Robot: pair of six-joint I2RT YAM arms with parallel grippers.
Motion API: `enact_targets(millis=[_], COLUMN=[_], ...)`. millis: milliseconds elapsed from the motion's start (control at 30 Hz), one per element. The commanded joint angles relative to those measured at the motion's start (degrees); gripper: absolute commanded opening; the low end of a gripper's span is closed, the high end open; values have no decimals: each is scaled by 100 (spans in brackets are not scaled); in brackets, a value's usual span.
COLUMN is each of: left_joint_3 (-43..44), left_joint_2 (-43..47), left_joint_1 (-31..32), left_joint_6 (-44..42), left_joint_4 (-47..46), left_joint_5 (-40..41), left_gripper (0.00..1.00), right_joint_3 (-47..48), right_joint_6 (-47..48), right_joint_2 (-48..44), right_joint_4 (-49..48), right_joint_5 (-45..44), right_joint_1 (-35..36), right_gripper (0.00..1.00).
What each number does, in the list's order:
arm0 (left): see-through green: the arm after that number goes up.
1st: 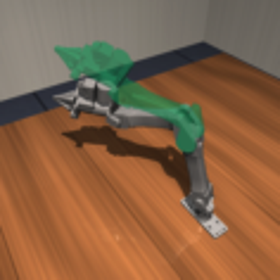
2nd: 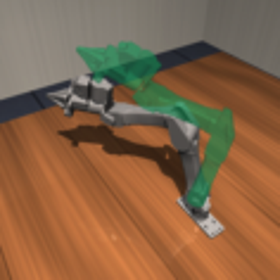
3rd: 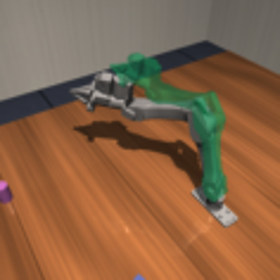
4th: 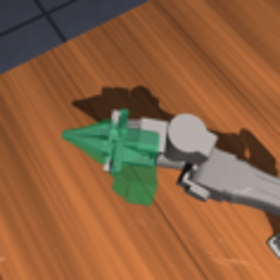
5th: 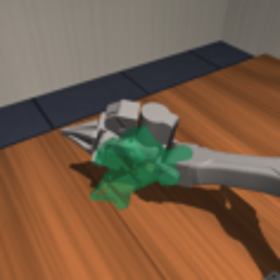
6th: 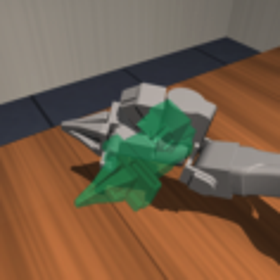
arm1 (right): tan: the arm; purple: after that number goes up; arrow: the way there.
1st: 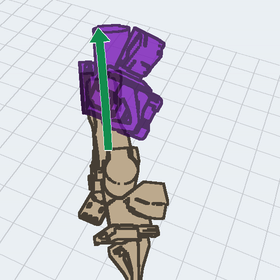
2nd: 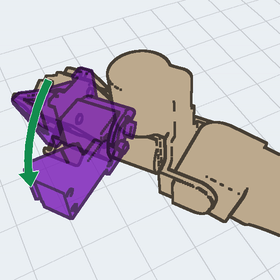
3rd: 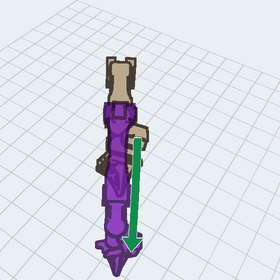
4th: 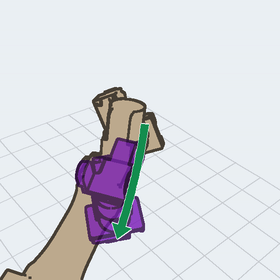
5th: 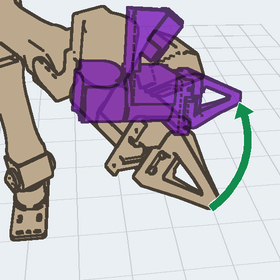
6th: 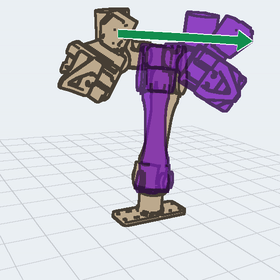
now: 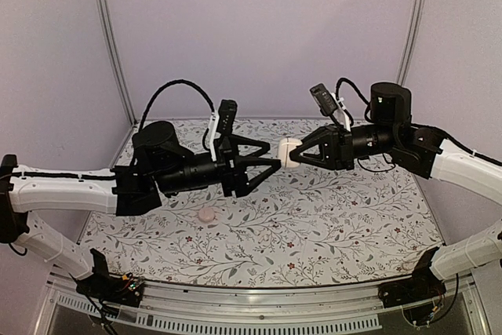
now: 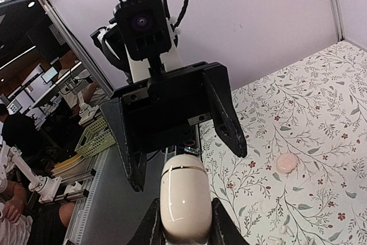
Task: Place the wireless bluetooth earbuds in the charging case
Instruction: Pass from the left arm to the right
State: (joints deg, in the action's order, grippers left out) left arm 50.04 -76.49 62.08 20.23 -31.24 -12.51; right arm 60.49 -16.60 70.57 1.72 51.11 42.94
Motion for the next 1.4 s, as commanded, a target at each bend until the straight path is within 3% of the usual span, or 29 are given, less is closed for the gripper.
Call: enact_targets(millis=[0,367,1100,1233,1367], left_joint_3=[290,638,293,197,146], left_joint_2=[-146,-438,-102,-17,-102], left_joint_1=[-78,-82,-284,-302,-282], left_joint_6=[-143,-75,76,31,-53], left_joint_4=[423,779,764,638,304], left_joint_5=[104,270,443,215,-611], left_gripper=[72,69,65,65,64], right_joint_3=[-64,-78,-212,-205,-171], right_joint_6=[-19,116,209,218,233], right_joint_2=[-11,50,-114,-106,-87], right_joint_4=[-93,-33,-94,-70,-44], right_joint_5=[40,247,426,373,286], right_joint_1=[-31,-31,-31,-40,-40], right_gripper=[2,0,0,0,0])
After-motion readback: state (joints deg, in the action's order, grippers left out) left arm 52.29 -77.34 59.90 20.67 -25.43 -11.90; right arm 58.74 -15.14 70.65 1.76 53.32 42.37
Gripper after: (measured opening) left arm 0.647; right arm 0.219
